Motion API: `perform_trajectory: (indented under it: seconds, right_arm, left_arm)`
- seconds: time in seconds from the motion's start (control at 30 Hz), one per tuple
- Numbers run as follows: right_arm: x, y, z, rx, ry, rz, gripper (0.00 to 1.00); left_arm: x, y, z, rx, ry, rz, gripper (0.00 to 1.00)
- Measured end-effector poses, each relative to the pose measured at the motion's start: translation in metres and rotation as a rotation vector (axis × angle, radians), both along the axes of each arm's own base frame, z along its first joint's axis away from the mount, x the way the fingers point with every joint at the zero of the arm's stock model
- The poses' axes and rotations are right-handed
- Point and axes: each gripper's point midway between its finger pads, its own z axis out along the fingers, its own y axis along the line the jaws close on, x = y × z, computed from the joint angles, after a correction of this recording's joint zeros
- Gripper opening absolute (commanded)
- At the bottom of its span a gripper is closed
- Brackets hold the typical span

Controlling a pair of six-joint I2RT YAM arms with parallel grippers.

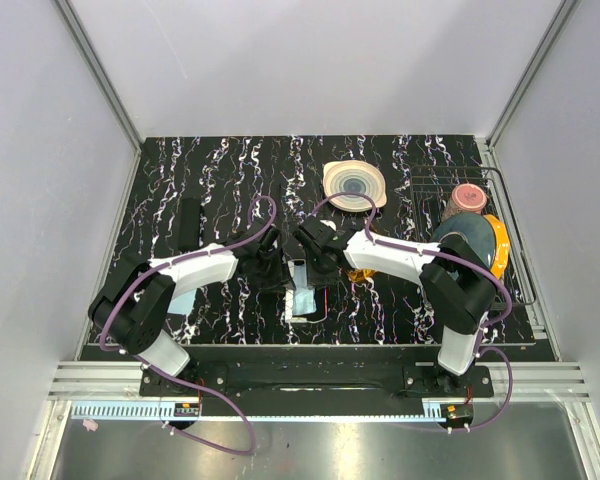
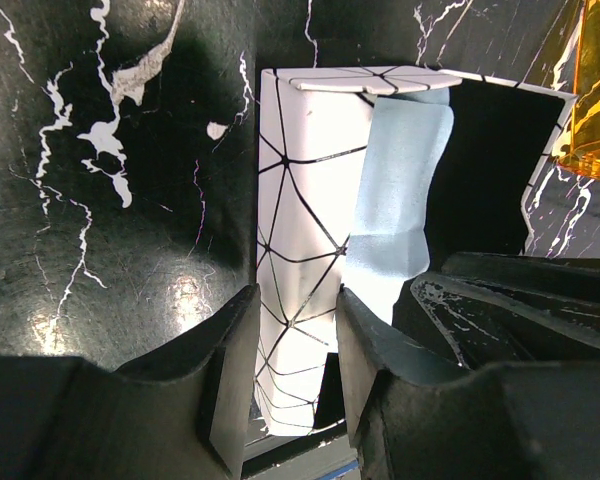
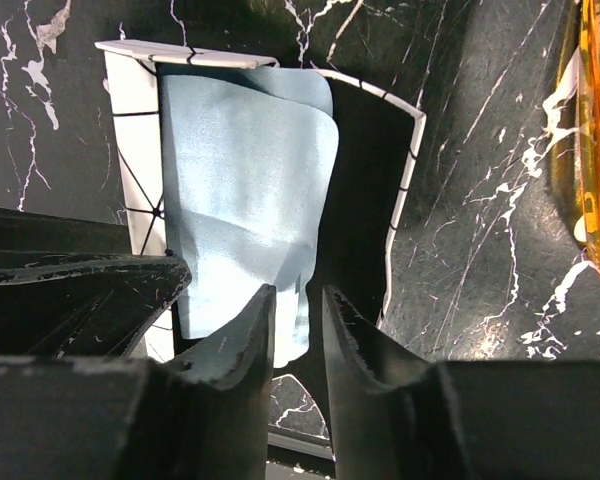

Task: Organize the sunglasses
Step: Smooth out the folded cleaning cloth from the sunglasses case.

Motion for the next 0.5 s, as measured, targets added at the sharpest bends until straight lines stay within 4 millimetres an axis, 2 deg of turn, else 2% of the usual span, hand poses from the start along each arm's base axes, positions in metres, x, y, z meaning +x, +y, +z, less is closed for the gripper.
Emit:
perform_trajectory:
  seconds: [0.27, 0.5]
  right_arm:
    - [-0.001, 0.002, 0.001, 0.009, 0.005, 0.010, 0.33]
    - [-0.028, 0.004, 0.004, 0.072, 0.091, 0.064, 0.33]
  left_arm:
    - [0.000, 0.000, 0.000, -0.001, 0.000, -0.001, 0.40]
    - [0.000, 0.000, 0.000, -0.002, 0.001, -0.001, 0.40]
